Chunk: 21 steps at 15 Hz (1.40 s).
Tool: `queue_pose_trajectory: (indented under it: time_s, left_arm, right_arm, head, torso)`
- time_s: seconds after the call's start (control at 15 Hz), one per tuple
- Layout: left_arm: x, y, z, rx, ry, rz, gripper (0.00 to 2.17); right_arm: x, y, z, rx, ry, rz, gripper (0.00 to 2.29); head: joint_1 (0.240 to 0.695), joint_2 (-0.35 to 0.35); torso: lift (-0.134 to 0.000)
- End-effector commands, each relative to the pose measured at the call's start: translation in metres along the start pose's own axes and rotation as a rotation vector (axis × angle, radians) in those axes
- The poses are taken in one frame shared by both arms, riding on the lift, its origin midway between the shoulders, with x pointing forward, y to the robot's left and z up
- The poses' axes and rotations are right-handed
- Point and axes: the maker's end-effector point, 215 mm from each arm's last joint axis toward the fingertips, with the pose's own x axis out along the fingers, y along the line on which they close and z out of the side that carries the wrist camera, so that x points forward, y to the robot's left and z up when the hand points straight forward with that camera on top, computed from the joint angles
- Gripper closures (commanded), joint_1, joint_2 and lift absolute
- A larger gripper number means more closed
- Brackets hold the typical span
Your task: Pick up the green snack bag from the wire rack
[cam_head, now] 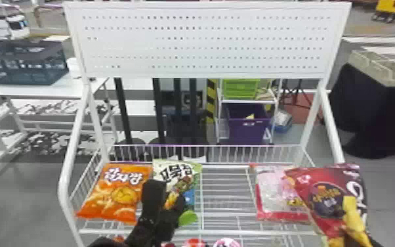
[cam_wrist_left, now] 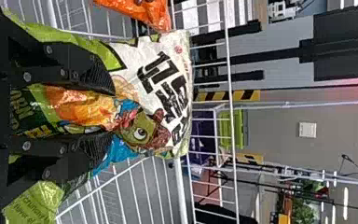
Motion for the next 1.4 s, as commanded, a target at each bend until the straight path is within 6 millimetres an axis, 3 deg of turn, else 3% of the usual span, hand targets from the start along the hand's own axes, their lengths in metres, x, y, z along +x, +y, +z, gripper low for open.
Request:
queue_pose_trajectory:
  time_s: [0.0, 0.4, 0.67, 0.73, 1.07, 1.33]
  left_arm:
    - [-0.010, 0.000, 0.007, -0.013, -0.022, 0.000, 1.98]
    - [-0.050, 0.003, 0.048, -0.061, -0.129, 0.003, 1.98]
    - [-0.112, 0.023, 0.089, -0.142, -0.254, 0.011, 1.98]
    - [-0.138, 0.033, 0.097, -0.164, -0.293, 0.014, 1.98]
    - [-0.231, 0.077, 0.094, -0.172, -0.344, 0.065, 1.97]
    - [-0.276, 0.106, 0.095, -0.172, -0.430, 0.130, 1.97]
  right_arm:
    - [0.000, 0.000, -0.001, 0.001, 0.001, 0.001, 2.18]
    - [-0.001, 0.002, 0.000, 0.004, 0.002, 0.002, 2.18]
    - [-0.002, 0.003, -0.001, 0.006, 0.004, 0.003, 2.18]
    - [-0.002, 0.003, 0.001, 0.006, -0.001, 0.003, 2.18]
    - [-0.001, 0.005, -0.001, 0.011, 0.003, 0.007, 2.18]
    - [-0.001, 0.006, 0.000, 0.010, -0.002, 0.008, 2.18]
  head:
    - [0.499, 0.000]
    - [0.499, 0.000]
    - [0.499, 0.000]
    - [0.499, 0.000]
    - [0.499, 0.000]
    - [0.499, 0.000]
  torso:
    - [0.000]
    - [0.000]
    - [0.000]
    - [0.000]
    - [0.000]
    - [0.000]
